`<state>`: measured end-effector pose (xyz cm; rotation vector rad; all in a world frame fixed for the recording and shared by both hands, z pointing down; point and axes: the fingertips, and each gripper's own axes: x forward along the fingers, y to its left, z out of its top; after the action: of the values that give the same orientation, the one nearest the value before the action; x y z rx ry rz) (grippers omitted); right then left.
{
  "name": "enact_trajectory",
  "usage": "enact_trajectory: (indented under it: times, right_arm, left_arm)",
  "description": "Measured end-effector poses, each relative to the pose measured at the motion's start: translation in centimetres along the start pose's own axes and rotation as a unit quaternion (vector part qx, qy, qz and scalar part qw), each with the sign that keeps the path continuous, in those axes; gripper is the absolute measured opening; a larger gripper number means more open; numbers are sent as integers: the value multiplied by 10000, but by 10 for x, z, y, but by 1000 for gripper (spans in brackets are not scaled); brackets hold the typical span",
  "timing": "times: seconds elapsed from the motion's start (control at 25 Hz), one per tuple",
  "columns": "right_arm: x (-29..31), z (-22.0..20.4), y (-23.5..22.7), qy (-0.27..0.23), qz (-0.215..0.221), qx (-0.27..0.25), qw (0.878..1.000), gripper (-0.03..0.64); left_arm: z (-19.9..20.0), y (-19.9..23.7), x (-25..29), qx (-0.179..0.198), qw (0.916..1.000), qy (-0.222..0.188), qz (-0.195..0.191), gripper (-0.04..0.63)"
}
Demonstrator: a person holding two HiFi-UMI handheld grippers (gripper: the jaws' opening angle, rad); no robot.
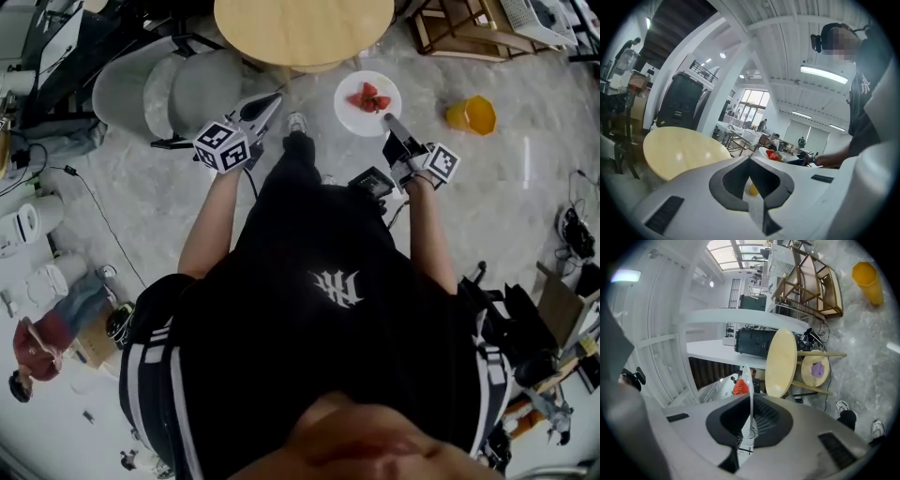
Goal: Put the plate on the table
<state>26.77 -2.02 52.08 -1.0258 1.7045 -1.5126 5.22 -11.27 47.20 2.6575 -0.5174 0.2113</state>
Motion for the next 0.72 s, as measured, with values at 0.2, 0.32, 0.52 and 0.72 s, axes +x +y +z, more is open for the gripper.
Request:
enact_trajectory:
  times: [0.2, 0.32, 0.52, 0.72]
  right_arm:
    - [57, 24, -1, 81, -32, -56, 9999, 3]
    - [102, 55, -4, 195, -277, -121, 9994, 3]
    - [172, 91, 5, 355, -520, -263, 9977, 3]
    - [209, 113, 0, 424, -787, -274, 9956, 3]
  left_arm:
    - [6, 68, 29, -106, 9999, 77, -29, 11]
    - [17, 110, 56, -326, 9994, 26, -98, 11]
    - [44, 168, 80, -294, 9994, 47, -170, 11]
    - [62, 211, 96, -385, 9990, 41, -239, 11]
